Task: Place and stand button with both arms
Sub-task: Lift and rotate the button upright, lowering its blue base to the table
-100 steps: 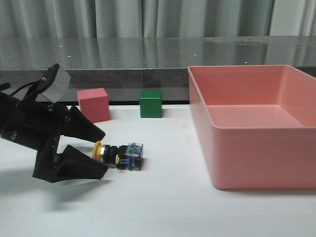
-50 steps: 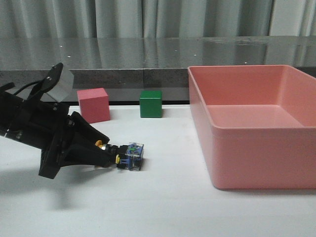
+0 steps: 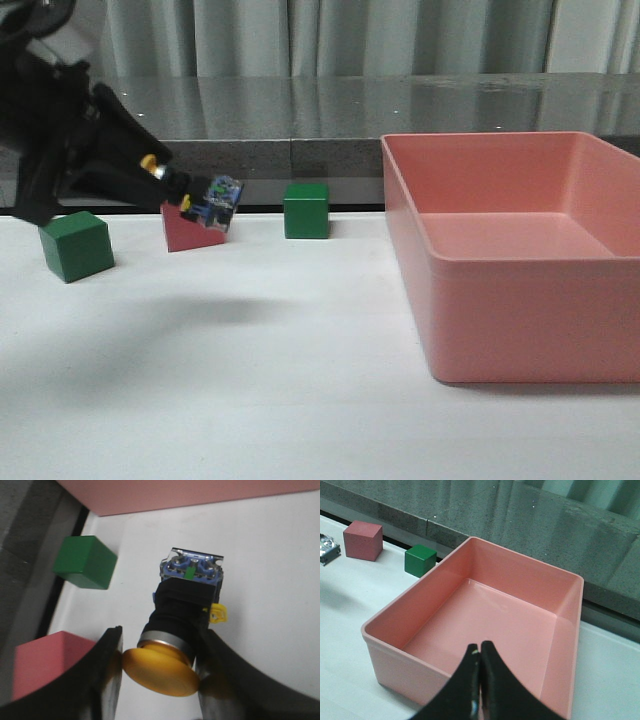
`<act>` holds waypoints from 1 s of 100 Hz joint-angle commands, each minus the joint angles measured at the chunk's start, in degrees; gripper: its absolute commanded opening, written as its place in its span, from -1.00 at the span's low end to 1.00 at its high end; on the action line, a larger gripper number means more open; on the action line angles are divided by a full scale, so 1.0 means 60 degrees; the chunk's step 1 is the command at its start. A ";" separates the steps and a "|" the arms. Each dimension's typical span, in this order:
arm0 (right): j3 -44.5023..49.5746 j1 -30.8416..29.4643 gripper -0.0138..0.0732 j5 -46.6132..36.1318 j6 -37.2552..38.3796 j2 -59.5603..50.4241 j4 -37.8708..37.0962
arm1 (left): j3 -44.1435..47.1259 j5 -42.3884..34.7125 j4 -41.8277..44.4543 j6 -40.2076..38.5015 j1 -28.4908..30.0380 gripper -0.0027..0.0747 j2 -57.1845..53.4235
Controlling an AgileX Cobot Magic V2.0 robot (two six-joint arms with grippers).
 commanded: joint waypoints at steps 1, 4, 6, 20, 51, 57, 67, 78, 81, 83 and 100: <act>-0.0249 -0.0051 -0.94 -0.0591 -0.0017 0.0044 0.0118 | -0.0599 -0.0437 0.1779 -0.1491 -0.0416 -0.98 -0.1109; -0.0249 -0.0051 -0.94 -0.0591 -0.0017 0.0044 0.0118 | -0.0737 -0.0473 0.2405 -0.1992 -0.0543 -0.98 -0.1232; -0.0249 -0.0051 -0.94 -0.0591 -0.0017 0.0044 0.0118 | -0.0844 -0.0473 0.2899 -0.2301 -0.0643 -0.98 -0.1279; -0.0249 -0.0051 -0.94 -0.0591 -0.0017 0.0044 0.0118 | -0.1439 -0.0456 0.6503 -0.4556 -0.1612 -0.98 -0.1359; -0.0249 -0.0051 -0.94 -0.0591 -0.0017 0.0044 0.0118 | -0.1650 -0.0545 1.4867 -1.0582 -0.3856 -0.98 -0.1055; -0.0249 -0.0051 -0.94 -0.0591 -0.0017 0.0044 0.0118 | -0.1650 -0.0499 1.5970 -1.1421 -0.4155 -0.98 -0.0962; -0.0249 -0.0051 -0.94 -0.0591 -0.0017 0.0044 0.0118 | -0.1650 -0.0093 1.7202 -1.2249 -0.4538 -0.98 -0.0739; -0.0249 -0.0051 -0.94 -0.0591 -0.0017 0.0044 0.0118 | -0.1650 0.0200 1.8004 -1.2601 -0.4822 -0.98 -0.0268; -0.0249 -0.0051 -0.94 -0.0591 -0.0017 0.0044 0.0118 | -0.1650 0.0280 1.8150 -1.2709 -0.4859 -0.98 -0.0132; -0.0249 -0.0051 -0.94 -0.0591 -0.0017 0.0044 0.0118 | -0.1650 0.0325 1.8249 -1.2802 -0.4885 -0.98 -0.0035; -0.0249 -0.0051 -0.94 -0.0591 -0.0017 0.0044 0.0118 | -0.1650 0.0646 1.8835 -1.3637 -0.5098 -0.98 0.0677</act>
